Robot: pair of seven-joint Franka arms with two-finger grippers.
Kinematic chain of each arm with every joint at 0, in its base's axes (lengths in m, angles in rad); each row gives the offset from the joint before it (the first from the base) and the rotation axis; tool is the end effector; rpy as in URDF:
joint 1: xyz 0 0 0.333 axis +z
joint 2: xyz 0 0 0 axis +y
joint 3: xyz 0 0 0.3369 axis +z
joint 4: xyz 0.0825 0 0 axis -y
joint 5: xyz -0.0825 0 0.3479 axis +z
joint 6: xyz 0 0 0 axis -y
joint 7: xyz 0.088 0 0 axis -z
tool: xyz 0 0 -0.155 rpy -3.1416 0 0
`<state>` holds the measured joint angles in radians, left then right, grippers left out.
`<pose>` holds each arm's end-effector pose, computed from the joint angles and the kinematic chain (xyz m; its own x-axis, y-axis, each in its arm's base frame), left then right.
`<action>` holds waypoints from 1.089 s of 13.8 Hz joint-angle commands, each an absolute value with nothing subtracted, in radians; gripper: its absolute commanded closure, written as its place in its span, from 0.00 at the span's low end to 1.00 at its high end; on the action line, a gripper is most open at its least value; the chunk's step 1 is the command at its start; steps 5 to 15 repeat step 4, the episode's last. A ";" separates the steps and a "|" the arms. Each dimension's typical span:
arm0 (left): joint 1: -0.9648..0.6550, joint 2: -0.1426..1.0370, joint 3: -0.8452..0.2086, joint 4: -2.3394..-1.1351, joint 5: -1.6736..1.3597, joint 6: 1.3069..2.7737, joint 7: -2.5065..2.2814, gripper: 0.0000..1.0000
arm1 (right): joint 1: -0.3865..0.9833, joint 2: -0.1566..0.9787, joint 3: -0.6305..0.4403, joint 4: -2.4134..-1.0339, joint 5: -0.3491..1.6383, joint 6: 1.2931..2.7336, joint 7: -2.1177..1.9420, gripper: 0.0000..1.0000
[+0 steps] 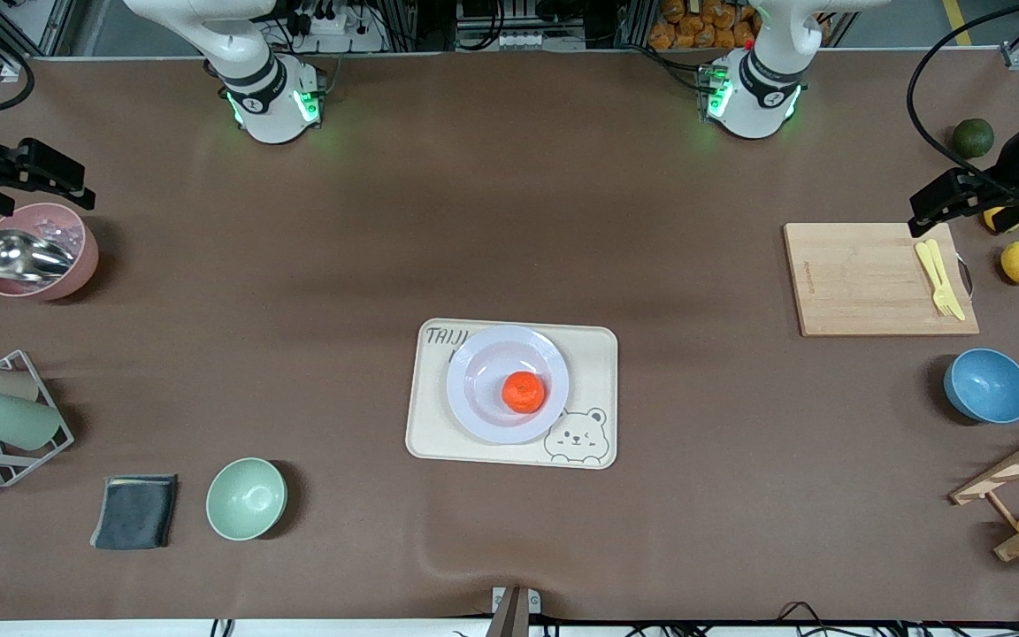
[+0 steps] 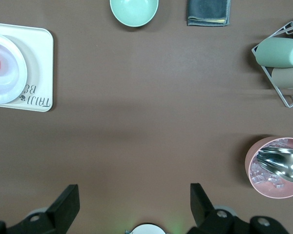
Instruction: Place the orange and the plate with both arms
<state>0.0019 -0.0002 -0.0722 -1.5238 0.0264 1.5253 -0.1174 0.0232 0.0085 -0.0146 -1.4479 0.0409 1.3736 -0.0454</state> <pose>0.5133 -0.0319 0.6139 0.9988 0.0482 0.0048 0.0484 -0.9985 -0.0260 0.4964 0.0112 0.6293 0.9948 0.0619 -0.0806 0.0585 -0.9973 -0.0442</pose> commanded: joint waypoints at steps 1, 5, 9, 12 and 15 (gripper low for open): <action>-0.008 -0.005 -0.067 -1.509 0.044 1.499 -0.110 0.00 | 0.005 0.018 0.006 -1.427 0.028 1.355 -0.029 0.00; -0.008 -0.005 -0.067 -1.502 0.041 1.473 -0.110 0.00 | 0.005 0.018 0.006 -1.430 0.028 1.353 -0.029 0.00; -0.008 -0.005 -0.067 -1.502 0.041 1.473 -0.110 0.00 | 0.005 0.018 0.006 -1.430 0.028 1.353 -0.029 0.00; -0.008 -0.005 -0.067 -1.502 0.041 1.473 -0.110 0.00 | 0.005 0.018 0.006 -1.430 0.028 1.353 -0.029 0.00; -0.008 -0.005 -0.067 -1.502 0.041 1.473 -0.110 0.00 | 0.005 0.018 0.006 -1.430 0.028 1.353 -0.029 0.00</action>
